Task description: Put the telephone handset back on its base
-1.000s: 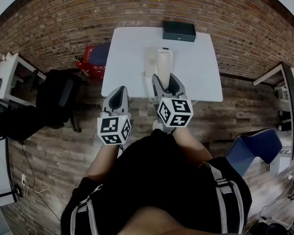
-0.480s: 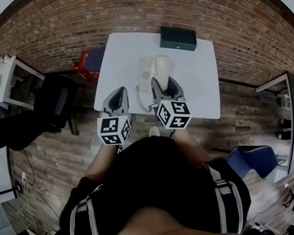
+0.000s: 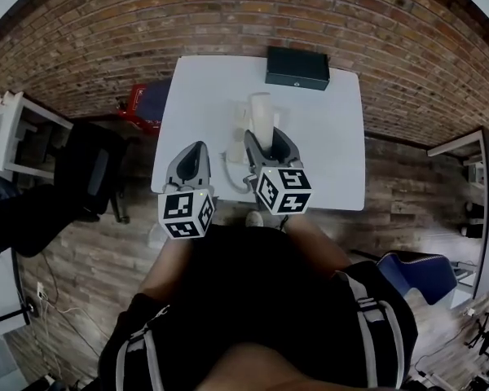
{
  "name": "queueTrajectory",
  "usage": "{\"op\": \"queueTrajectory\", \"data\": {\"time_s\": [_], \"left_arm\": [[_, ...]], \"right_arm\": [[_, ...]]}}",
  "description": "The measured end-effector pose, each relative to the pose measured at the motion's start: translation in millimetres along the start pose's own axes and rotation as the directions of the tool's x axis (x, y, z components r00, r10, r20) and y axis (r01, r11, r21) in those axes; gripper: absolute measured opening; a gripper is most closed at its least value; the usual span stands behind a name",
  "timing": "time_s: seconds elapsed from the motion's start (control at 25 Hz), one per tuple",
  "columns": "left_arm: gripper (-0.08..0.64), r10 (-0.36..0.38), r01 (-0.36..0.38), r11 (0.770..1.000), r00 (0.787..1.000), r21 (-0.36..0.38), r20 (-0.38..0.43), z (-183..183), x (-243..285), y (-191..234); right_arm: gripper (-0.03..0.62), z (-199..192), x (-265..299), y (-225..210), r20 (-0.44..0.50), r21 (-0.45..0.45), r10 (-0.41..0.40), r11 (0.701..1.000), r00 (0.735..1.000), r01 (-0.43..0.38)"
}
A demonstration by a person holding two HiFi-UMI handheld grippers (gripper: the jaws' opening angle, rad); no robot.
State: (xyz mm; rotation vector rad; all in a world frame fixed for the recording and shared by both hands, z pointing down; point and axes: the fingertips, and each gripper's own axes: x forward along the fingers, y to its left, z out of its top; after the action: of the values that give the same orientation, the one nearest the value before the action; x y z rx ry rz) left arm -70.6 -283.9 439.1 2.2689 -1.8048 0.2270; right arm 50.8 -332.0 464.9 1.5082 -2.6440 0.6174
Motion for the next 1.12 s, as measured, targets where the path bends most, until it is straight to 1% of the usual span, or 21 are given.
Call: {"op": "queueTrajectory", "data": {"time_s": [0.2, 0.48, 0.56, 0.76, 0.84, 1.0, 1.12], "left_arm": [[-0.003, -0.021, 0.021, 1.000, 1.000, -0.007, -0.008, 0, 15, 13], [-0.003, -0.078, 0.078, 0.997, 0.997, -0.001, -0.016, 7, 35, 39], [-0.003, -0.099, 0.099, 0.995, 0.995, 0.001, -0.019, 7, 39, 44], [-0.003, -0.139, 0.139, 0.990, 0.990, -0.002, -0.024, 9, 48, 54], [-0.003, -0.142, 0.142, 0.990, 0.990, -0.010, -0.024, 8, 50, 59], [-0.003, -0.149, 0.146, 0.988, 0.988, -0.049, -0.047, 0, 52, 71], [-0.003, -0.144, 0.142, 0.988, 0.988, -0.053, -0.048, 0, 52, 78]], "right_arm": [[0.204, -5, 18, -6, -0.029, 0.018, -0.034, 0.999, 0.999, 0.035], [0.204, -12, 43, 0, -0.057, 0.035, -0.091, 0.995, 0.994, 0.093], [0.204, -17, 50, 0, -0.075, 0.042, -0.117, 0.992, 0.990, 0.120], [0.204, -35, 65, -8, -0.151, 0.033, -0.212, 0.975, 0.965, 0.220], [0.204, -43, 71, -11, -0.174, 0.031, -0.234, 0.969, 0.956, 0.243], [0.204, -52, 85, -19, -0.201, 0.023, -0.278, 0.957, 0.939, 0.288], [0.204, -60, 94, -28, -0.227, 0.013, -0.330, 0.940, 0.916, 0.342]]}}
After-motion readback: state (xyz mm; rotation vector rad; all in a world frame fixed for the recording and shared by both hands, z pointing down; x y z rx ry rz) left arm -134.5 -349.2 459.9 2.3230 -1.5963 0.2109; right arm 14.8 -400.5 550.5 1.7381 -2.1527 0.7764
